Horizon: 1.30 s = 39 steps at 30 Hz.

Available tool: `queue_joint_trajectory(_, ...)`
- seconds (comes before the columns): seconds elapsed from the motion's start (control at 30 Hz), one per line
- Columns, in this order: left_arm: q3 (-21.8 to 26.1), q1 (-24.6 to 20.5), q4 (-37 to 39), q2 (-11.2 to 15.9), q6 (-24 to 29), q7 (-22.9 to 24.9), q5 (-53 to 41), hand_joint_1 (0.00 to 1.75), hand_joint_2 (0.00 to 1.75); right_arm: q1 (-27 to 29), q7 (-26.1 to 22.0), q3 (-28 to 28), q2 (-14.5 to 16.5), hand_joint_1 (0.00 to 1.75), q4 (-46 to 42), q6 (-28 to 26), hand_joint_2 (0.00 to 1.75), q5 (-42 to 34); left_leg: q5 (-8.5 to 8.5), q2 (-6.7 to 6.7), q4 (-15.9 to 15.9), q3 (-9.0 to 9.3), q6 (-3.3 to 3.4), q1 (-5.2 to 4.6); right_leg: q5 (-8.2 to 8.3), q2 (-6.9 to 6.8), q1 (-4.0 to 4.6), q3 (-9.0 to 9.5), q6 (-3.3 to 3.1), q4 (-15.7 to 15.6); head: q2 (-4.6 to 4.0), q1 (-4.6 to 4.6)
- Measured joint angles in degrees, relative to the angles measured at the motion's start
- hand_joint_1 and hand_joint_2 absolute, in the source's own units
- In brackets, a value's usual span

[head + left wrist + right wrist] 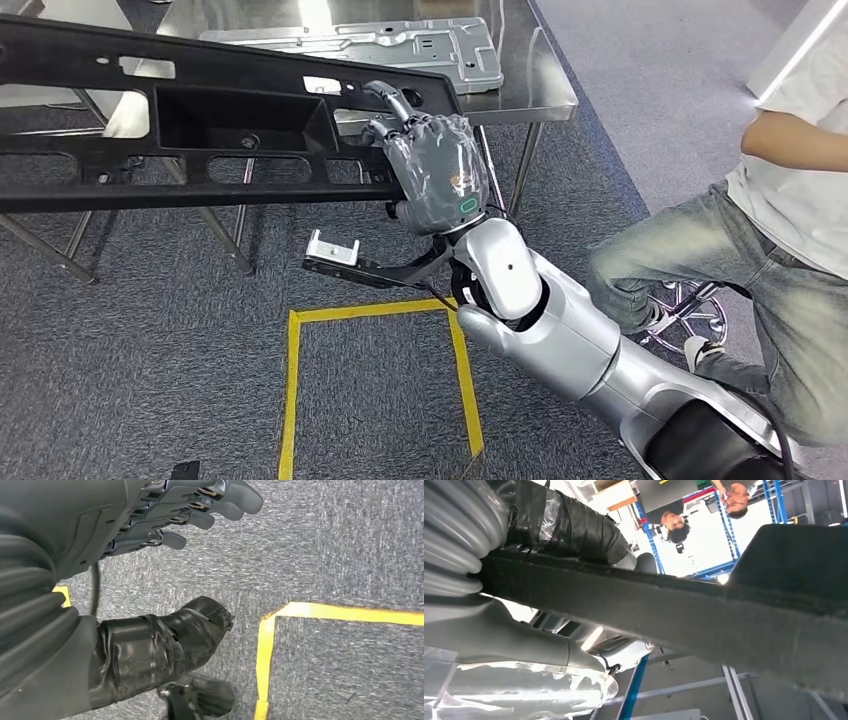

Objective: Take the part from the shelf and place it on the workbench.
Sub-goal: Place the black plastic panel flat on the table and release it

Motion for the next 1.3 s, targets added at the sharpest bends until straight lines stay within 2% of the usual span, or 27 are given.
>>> queue_joint_trajectory(0.07,-0.08,-0.14,0.00,0.00,-0.43,-0.11,-0.02,0.00,1.75,0.02,-0.04,-0.39,-0.04,1.75,0.07,0.11,1.75,0.11,2.46,0.20,-6.65,3.14,0.32,-0.17,-0.73,0.02,0.11,0.12,0.63,0.55,0.00,-0.02)
queue_joint_trajectory(0.1,-0.16,-0.21,0.00,-0.01,-0.45,-0.25,-0.04,0.00,1.75,0.03,-0.04,-0.60,-0.05,1.75,0.09,0.16,1.75,0.18,2.58,0.22,-8.31,3.95,0.62,-0.32,-0.95,0.00,0.17,0.15,0.98,0.63,0.00,0.00)
queue_joint_trajectory(0.23,-0.37,-0.15,0.00,-0.05,-0.28,-0.67,-0.05,0.00,1.75,0.09,-0.11,-1.20,-0.15,1.75,0.10,0.25,1.75,0.35,1.75,0.05,-9.51,5.13,2.16,-0.17,-1.34,-0.01,0.31,0.15,2.21,1.83,0.00,0.10)
queue_joint_trajectory(0.27,-0.37,-0.13,0.00,-0.06,-0.36,-0.69,-0.04,0.00,1.75,0.11,-0.11,-1.33,-0.18,1.75,0.10,0.27,1.75,0.37,1.57,0.01,-9.62,5.62,2.55,-0.08,-2.07,0.00,0.23,-0.64,2.49,3.54,0.00,0.20)
queue_joint_trajectory(0.3,-0.37,-0.12,0.00,-0.06,-0.49,-0.70,-0.04,0.00,1.75,0.15,-0.11,-1.46,-0.20,1.75,0.10,0.30,1.75,0.38,1.38,0.00,-9.72,6.03,2.82,-0.05,-3.17,0.00,0.10,-2.18,2.74,6.40,0.00,0.27)
queue_joint_trajectory(0.37,-0.38,-0.16,0.00,-0.06,-0.80,-0.70,-0.05,0.00,1.75,0.38,-0.11,-1.73,-0.22,1.75,0.10,0.42,1.75,0.39,0.80,-0.07,-9.70,6.72,3.11,-0.07,-5.64,0.00,-0.11,-6.66,3.14,13.75,0.00,0.36)
queue_joint_trajectory(0.4,-0.39,-0.12,0.00,-0.06,-0.89,-0.70,-0.06,0.00,1.75,0.58,-0.10,-1.81,-0.25,1.75,0.10,0.51,1.75,0.40,0.42,-0.12,-9.69,7.16,3.11,-0.08,-6.12,0.00,-0.21,-8.66,3.26,16.34,0.00,0.36)
queue_joint_trajectory(0.43,-0.39,-0.05,0.00,-0.06,-0.94,-0.70,-0.07,0.00,1.75,0.79,-0.08,-1.87,-0.30,1.75,0.11,0.59,1.75,0.40,-0.02,-0.19,-9.69,7.70,3.04,-0.08,-5.64,0.00,-0.30,-9.80,3.32,17.11,0.00,0.36)
queue_joint_trajectory(0.47,-0.40,0.01,0.00,-0.06,-0.96,-0.70,-0.07,0.00,1.75,0.95,-0.05,-1.91,-0.37,1.75,0.11,0.65,1.75,0.42,-0.53,-0.29,-9.69,8.38,2.92,-0.06,-4.07,0.00,-0.38,-9.86,3.27,15.70,0.00,0.37)
queue_joint_trajectory(0.53,-0.43,0.06,0.00,-0.07,-0.97,-0.69,-0.08,0.00,1.75,1.05,-0.02,-2.05,-0.49,1.75,0.13,0.74,1.75,0.50,-1.68,-0.45,-9.73,9.86,2.54,-0.03,1.10,0.02,-0.43,-7.69,2.92,8.38,0.00,0.40)
queue_joint_trajectory(0.57,-0.51,0.01,0.00,-0.09,-0.97,-0.68,-0.10,0.00,1.75,1.02,-0.02,-2.15,-0.52,1.75,0.14,0.81,1.75,0.56,-2.19,-0.53,-9.77,10.45,2.28,-0.04,2.65,0.02,-0.26,-6.55,2.67,4.83,0.00,0.34)
queue_joint_trajectory(0.6,-0.63,-0.08,0.00,-0.11,-0.97,-0.67,-0.12,0.00,1.75,0.97,-0.02,-2.23,-0.52,1.75,0.12,0.92,1.75,0.60,-2.64,-0.58,-9.92,10.80,1.94,-0.04,3.55,0.03,-0.07,-5.69,2.34,2.50,0.00,0.30)
queue_joint_trajectory(0.67,-0.90,-0.20,0.00,-0.16,-0.97,-0.65,-0.17,0.00,1.75,0.97,-0.01,-2.30,-0.57,1.75,0.07,1.18,1.75,0.66,-3.02,-0.60,-10.10,11.49,1.23,-0.09,2.90,0.05,0.27,-4.91,1.59,1.07,0.00,0.19)
queue_joint_trajectory(0.7,-0.97,-0.21,0.00,-0.17,-0.97,-0.65,-0.18,0.00,1.75,0.99,0.00,-2.32,-0.60,1.75,0.03,1.27,1.75,0.72,-3.14,-0.57,-10.02,11.67,0.92,-0.06,2.83,0.07,0.17,-4.31,1.17,0.88,0.00,0.19)
queue_joint_trajectory(0.73,-1.01,-0.21,0.00,-0.18,-0.98,-0.66,-0.20,0.00,1.75,0.99,0.03,-2.35,-0.63,1.75,0.01,1.32,1.75,0.81,-3.04,-0.47,-9.14,11.63,0.69,-0.03,2.54,0.09,0.08,-3.64,0.77,0.57,0.00,0.17)
queue_joint_trajectory(0.77,-1.05,-0.25,0.00,-0.19,-0.98,-0.66,-0.21,0.00,1.75,0.93,0.05,-2.38,-0.67,1.75,0.00,1.36,1.75,0.90,-3.02,-0.37,-7.36,10.80,0.50,0.01,2.20,0.09,-0.01,-2.88,0.37,0.36,0.00,0.12)
queue_joint_trajectory(0.83,-1.19,-0.34,0.00,-0.17,-1.00,-0.65,-0.23,0.00,1.75,0.84,0.09,-2.42,-0.67,1.75,-0.04,1.40,1.75,1.04,-3.93,-0.17,-1.11,7.00,0.14,0.06,1.31,0.07,-0.07,-1.46,-0.19,0.07,0.00,0.03)
queue_joint_trajectory(0.9,-1.28,-0.33,0.00,-0.15,-1.00,-0.63,-0.23,0.00,1.75,0.93,0.08,-2.43,-0.67,1.75,-0.05,1.45,1.75,1.08,-6.22,-0.14,4.26,2.82,-0.09,0.05,0.35,0.09,0.02,-0.42,-0.37,0.04,0.00,0.01)
queue_joint_trajectory(0.97,-1.29,-0.27,0.00,-0.14,-0.99,-0.61,-0.23,0.00,1.75,1.03,0.07,-2.42,-0.67,1.75,-0.05,1.48,1.75,1.09,-7.53,-0.13,5.96,1.24,-0.13,0.04,-0.09,0.12,0.08,0.08,-0.39,0.04,0.00,0.01)
queue_joint_trajectory(1.1,-1.30,-0.10,0.00,-0.15,-0.98,-0.55,-0.24,0.00,1.75,1.20,0.07,-2.42,-0.67,1.75,-0.05,1.56,1.75,1.16,-8.35,-0.13,5.75,-0.04,-0.07,0.03,-0.90,0.24,0.15,1.15,-0.38,0.04,0.00,0.02)
queue_joint_trajectory(1.17,-1.33,0.31,0.02,0.04,-0.92,-0.45,-0.26,0.00,1.75,1.38,0.07,-2.42,-0.78,1.75,-0.05,1.90,1.75,1.22,-1.11,-0.13,-1.77,-0.19,0.92,-0.59,-3.32,0.44,0.43,3.90,0.07,0.07,0.00,0.12)
queue_joint_trajectory(1.23,-1.38,0.50,0.04,0.23,-0.83,-0.36,-0.27,0.00,1.75,1.46,0.10,-2.48,-0.92,1.75,-0.15,2.29,1.75,1.25,5.99,-0.10,-9.01,0.69,2.09,-1.22,-5.22,0.57,0.62,6.29,0.83,-0.09,0.01,0.25)
queue_joint_trajectory(1.3,-1.40,0.36,0.04,0.22,-0.77,-0.35,-0.26,0.00,1.75,1.32,0.19,-2.66,-0.99,1.75,-0.39,2.47,1.75,1.33,5.39,-0.10,-9.73,1.97,2.61,-1.02,-4.74,0.57,0.62,6.04,1.41,1.15,0.01,0.31)
